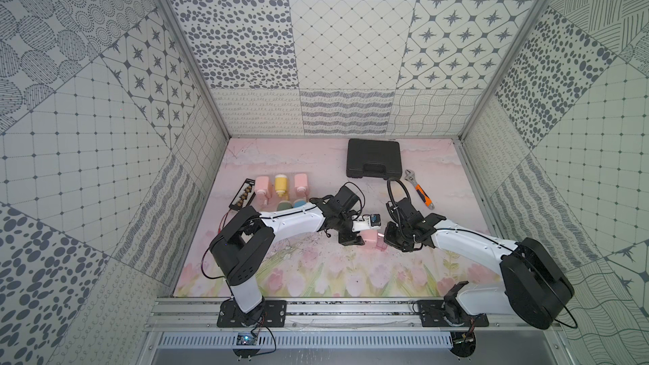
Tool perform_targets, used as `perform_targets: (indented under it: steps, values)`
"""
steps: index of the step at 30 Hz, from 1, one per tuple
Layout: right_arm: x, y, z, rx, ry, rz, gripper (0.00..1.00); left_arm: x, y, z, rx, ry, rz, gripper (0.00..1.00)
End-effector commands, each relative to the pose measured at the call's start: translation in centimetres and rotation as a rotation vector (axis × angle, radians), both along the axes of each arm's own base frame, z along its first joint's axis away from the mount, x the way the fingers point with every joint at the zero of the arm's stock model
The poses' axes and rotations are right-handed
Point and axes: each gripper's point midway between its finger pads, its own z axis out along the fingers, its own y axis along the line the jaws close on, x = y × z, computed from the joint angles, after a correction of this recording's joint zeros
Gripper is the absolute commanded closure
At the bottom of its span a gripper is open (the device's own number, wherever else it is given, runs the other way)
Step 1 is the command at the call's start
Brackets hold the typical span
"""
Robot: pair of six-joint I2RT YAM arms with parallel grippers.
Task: Put the tray back into the pencil sharpener
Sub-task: Close the container of the pencil sharpener.
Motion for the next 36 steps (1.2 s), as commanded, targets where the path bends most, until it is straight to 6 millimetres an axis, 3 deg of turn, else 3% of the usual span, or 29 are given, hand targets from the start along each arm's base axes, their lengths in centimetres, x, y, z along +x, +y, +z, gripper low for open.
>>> perform_targets:
  steps: [1, 8, 14, 19, 25, 27, 28, 32, 36]
  values:
    - [0.9, 1.4, 0.5, 0.059, -0.027, -0.008, 0.84, -0.5, -0.2, 0.1, 0.0, -0.003, -0.036, 0.46]
    - [1.4, 3.3, 1.4, 0.213, -0.074, 0.006, 0.8, -0.3, -0.1, -0.1, 0.008, -0.014, -0.024, 0.5]
    - [0.8, 0.3, 2.6, 0.189, -0.139, -0.035, 0.71, -0.2, 0.1, -0.3, 0.006, -0.031, -0.019, 0.54]
    - [-0.7, -1.7, 1.6, 0.106, -0.113, -0.042, 0.69, 0.1, 0.1, -0.3, 0.012, -0.047, -0.015, 0.55]
    - [-1.0, 0.3, 1.5, 0.14, -0.096, 0.013, 0.68, 0.2, 0.1, -0.4, 0.014, -0.053, -0.013, 0.55]
    - [-1.4, 0.5, 0.5, 0.11, -0.066, 0.034, 0.68, 0.2, 0.2, -0.5, 0.018, -0.056, -0.014, 0.56]
    - [-0.7, 1.1, 1.0, 0.115, -0.075, 0.039, 0.68, 0.2, 0.2, -0.5, 0.018, -0.058, -0.014, 0.56]
    - [-0.6, 1.4, -0.2, 0.094, -0.045, 0.039, 0.73, 0.3, 0.3, -0.4, 0.02, -0.068, -0.017, 0.57]
    - [-0.5, 1.3, -0.2, 0.072, -0.047, 0.054, 0.78, 0.3, 0.4, -0.4, 0.02, -0.08, -0.022, 0.58]
